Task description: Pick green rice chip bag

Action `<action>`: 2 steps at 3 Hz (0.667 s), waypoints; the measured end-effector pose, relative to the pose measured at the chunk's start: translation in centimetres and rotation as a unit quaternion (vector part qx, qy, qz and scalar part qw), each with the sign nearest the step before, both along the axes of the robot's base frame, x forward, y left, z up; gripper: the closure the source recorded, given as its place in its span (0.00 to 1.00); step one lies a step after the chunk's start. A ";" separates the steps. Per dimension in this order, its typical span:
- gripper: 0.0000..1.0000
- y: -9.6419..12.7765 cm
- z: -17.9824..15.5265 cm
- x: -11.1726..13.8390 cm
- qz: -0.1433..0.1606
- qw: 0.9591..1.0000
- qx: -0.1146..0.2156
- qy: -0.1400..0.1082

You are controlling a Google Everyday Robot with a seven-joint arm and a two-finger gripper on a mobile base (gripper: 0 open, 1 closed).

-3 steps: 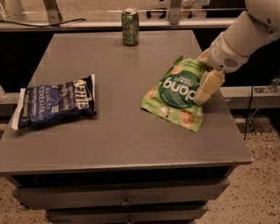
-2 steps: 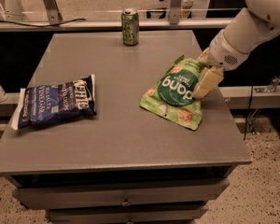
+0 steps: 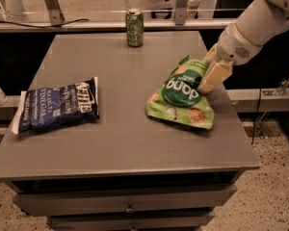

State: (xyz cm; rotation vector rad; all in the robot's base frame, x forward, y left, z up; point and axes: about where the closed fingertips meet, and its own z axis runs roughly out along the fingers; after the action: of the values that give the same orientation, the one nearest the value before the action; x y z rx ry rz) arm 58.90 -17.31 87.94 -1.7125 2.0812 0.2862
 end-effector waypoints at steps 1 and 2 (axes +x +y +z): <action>1.00 0.2 3.6 -0.4 -0.026 0.998 0.058 0.008; 1.00 0.7 8.0 -1.3 -0.062 0.990 0.130 0.008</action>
Offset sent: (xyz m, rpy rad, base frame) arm -0.0265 0.0052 0.1422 0.4407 0.0123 -0.2207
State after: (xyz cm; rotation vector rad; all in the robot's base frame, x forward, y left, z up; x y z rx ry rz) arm 57.61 -16.59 95.98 -1.4282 2.0483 0.5096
